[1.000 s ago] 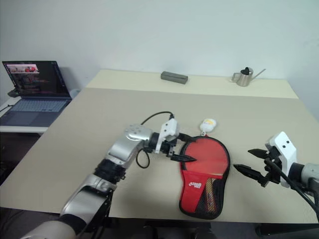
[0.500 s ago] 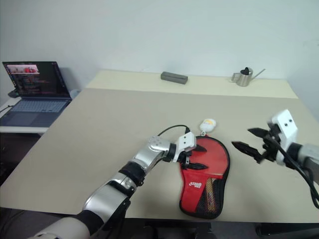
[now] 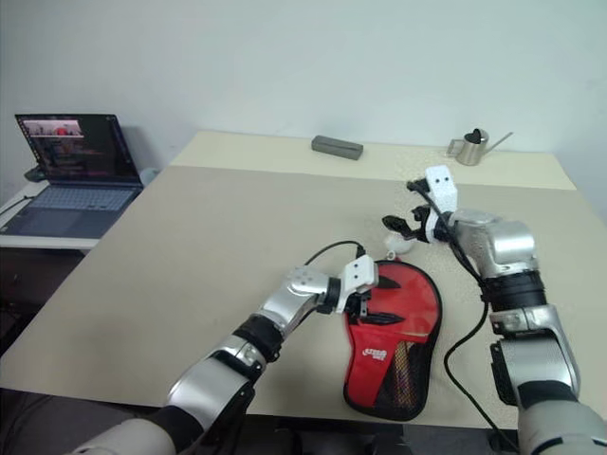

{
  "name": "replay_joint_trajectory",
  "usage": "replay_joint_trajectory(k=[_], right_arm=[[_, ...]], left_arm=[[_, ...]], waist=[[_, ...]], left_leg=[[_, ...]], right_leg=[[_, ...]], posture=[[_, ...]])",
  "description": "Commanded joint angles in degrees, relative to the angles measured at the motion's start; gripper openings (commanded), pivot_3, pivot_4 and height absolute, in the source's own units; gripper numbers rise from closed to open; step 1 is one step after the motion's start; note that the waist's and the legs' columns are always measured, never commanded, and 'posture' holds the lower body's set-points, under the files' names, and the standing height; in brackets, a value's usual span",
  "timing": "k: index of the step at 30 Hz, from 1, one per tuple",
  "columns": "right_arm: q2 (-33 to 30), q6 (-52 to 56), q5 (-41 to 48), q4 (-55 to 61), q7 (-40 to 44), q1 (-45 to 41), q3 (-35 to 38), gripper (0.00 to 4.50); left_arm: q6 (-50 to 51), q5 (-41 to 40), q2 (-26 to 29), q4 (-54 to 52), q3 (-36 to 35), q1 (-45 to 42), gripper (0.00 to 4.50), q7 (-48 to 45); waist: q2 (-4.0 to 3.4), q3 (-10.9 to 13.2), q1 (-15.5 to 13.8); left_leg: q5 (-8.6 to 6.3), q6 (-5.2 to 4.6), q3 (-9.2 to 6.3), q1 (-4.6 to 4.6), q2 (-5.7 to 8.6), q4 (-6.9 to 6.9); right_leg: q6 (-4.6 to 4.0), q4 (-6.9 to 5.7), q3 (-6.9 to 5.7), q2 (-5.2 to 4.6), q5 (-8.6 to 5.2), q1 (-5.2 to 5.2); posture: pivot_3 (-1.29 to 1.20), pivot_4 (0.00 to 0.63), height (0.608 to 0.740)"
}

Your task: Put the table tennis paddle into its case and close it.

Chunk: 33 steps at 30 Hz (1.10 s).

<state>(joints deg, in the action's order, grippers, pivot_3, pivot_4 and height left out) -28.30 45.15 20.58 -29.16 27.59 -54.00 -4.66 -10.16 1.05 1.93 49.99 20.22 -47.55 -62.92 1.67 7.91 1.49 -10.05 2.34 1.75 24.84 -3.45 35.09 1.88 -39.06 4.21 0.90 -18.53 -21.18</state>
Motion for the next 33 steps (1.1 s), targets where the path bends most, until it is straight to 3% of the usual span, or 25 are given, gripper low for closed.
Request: replay_joint_trajectory(k=[1, 8, 17, 20, 29, 33], right_arm=[[1.37, -7.82, -5.15, -9.21, 0.59, -4.09, -0.46, 4.50], [5.24, -14.90, -9.56, -23.70, 1.42, -8.41, 0.89, 4.50], [8.24, -18.41, -12.43, -32.76, 0.34, -10.75, 3.01, 4.50], [8.19, -19.32, -14.06, -33.72, 0.48, -10.80, 2.64, 3.94], [7.94, -18.78, -14.77, -32.84, 0.01, -9.26, 4.93, 1.10], [7.61, -17.86, -14.57, -31.57, -0.25, -8.13, 5.85, 0.41]], left_arm=[[1.21, 1.91, 0.08, -0.02, 1.22, 2.06, 3.78, 0.08], [2.24, 1.94, 0.02, -1.98, 1.56, 3.01, 3.78, 0.04], [3.01, 2.01, 0.03, -3.15, 1.62, 3.52, 3.78, 0.17], [3.25, 2.08, 0.29, -3.82, 1.75, 4.03, 3.80, -0.04], [3.66, 2.47, 1.41, -4.09, 1.94, 4.97, 3.80, -0.40], [4.38, 2.47, 1.93, -4.02, 1.79, 5.63, 3.80, -0.28]], waist=[[-0.02, -0.01, 0.12], [-0.05, 0.00, 0.30], [-0.08, -0.01, 0.28], [-0.09, 0.00, 0.29], [-0.11, 0.00, 0.30], [-0.13, -0.01, 0.31]], left_leg=[[0.00, 0.00, 0.00, -0.01, -0.01, 0.00], [0.00, 0.00, 0.02, -0.02, -0.03, -0.01], [0.00, 0.00, 0.01, -0.02, -0.04, -0.01], [0.00, 0.01, 0.01, -0.02, -0.04, -0.01], [0.00, 0.01, 0.01, -0.02, -0.04, -0.01], [0.00, 0.01, 0.01, -0.02, -0.04, -0.02]], right_leg=[[0.00, -0.02, 0.00, 0.01, 0.00, 0.00], [0.00, -0.03, 0.02, 0.02, 0.00, -0.01], [-0.01, -0.03, 0.01, 0.01, 0.00, 0.00], [-0.01, -0.03, 0.01, 0.01, 0.00, 0.00], [-0.01, -0.03, 0.01, 0.01, 0.00, 0.00], [-0.01, -0.03, 0.01, 0.01, 0.00, 0.01]], posture=[[0.00, 0.150, 0.740], [0.00, 0.150, 0.740], [0.00, 0.150, 0.740], [0.00, 0.150, 0.740], [0.00, 0.150, 0.740], [0.00, 0.150, 0.740]])
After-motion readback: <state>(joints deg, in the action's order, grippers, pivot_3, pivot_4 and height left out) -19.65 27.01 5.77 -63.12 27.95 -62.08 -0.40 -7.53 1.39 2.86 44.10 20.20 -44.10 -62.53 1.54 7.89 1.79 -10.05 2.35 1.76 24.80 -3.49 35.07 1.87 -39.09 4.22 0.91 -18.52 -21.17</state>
